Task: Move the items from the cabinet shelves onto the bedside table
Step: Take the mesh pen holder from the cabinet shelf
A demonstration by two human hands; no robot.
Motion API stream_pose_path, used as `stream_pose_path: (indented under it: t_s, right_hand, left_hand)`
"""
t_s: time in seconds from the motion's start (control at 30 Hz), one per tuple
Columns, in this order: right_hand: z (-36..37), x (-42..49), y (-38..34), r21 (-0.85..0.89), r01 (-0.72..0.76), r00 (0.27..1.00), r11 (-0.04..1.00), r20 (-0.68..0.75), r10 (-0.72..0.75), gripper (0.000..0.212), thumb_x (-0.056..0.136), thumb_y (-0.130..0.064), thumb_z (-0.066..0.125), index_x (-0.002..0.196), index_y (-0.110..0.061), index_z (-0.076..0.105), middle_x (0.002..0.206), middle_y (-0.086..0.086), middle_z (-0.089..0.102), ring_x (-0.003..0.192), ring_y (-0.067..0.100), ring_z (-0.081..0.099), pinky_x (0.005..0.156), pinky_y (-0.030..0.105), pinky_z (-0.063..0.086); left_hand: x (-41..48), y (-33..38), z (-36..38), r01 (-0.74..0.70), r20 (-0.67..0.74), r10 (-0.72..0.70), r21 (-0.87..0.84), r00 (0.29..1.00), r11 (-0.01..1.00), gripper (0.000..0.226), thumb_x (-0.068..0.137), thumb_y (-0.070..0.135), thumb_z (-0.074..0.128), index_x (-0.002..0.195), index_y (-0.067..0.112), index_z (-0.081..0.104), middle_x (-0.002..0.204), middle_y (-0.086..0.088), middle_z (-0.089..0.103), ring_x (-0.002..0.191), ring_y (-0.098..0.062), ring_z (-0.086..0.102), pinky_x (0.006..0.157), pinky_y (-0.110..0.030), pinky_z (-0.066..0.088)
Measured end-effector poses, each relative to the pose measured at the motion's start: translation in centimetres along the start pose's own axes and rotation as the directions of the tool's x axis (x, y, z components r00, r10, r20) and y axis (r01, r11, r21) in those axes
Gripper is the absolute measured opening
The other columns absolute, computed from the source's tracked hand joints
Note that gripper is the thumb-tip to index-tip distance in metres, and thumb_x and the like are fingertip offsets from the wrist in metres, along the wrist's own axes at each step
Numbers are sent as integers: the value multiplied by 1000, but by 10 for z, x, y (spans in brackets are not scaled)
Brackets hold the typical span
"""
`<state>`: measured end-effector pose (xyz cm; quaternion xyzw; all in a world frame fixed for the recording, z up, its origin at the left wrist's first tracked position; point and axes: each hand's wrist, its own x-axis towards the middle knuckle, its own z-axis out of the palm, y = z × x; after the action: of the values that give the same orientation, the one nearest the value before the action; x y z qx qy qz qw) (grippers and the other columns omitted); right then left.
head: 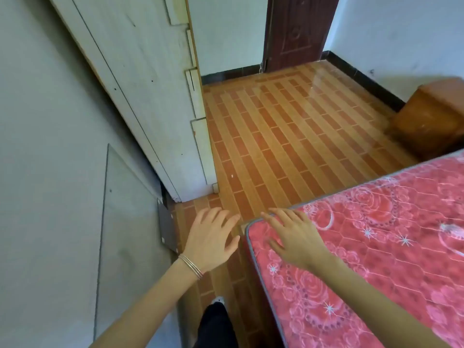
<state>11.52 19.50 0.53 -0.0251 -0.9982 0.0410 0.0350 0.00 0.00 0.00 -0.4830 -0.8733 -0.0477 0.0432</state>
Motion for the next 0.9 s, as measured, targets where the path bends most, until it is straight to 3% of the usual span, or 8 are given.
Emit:
stream_pose_path:
  t_s: [0.23, 0.5, 0.9]
  right_hand:
    - [-6, 71, -2, 23, -149, 988, 989, -37, 149, 52, 82, -45, 38, 123, -19, 58, 117, 4, 64, 104, 23, 62, 85, 41, 51]
    - [10, 142, 12, 34, -175, 984, 984, 31, 174, 51, 82, -46, 42, 123, -20, 57, 116, 3, 64, 103, 21, 62, 86, 37, 48]
    - [-4, 288, 104, -20, -165, 986, 986, 15, 165, 54, 83, -48, 37, 124, -19, 56, 115, 2, 64, 99, 22, 64, 83, 39, 51]
  left_hand:
    - [67, -76, -1, -68, -57, 68, 3, 996, 998, 48, 85, 50, 39, 118, 24, 62, 110, 1, 65, 104, -19, 58, 91, -40, 45]
    - [127, -129, 11, -119, -65, 117, -28, 991, 993, 46, 85, 48, 43, 121, 23, 61, 113, 2, 63, 108, -18, 55, 93, -39, 41]
    - [267, -191, 5, -122, -47, 120, -31, 992, 992, 46, 85, 46, 40, 116, 21, 64, 109, 0, 65, 106, -21, 57, 90, -40, 45]
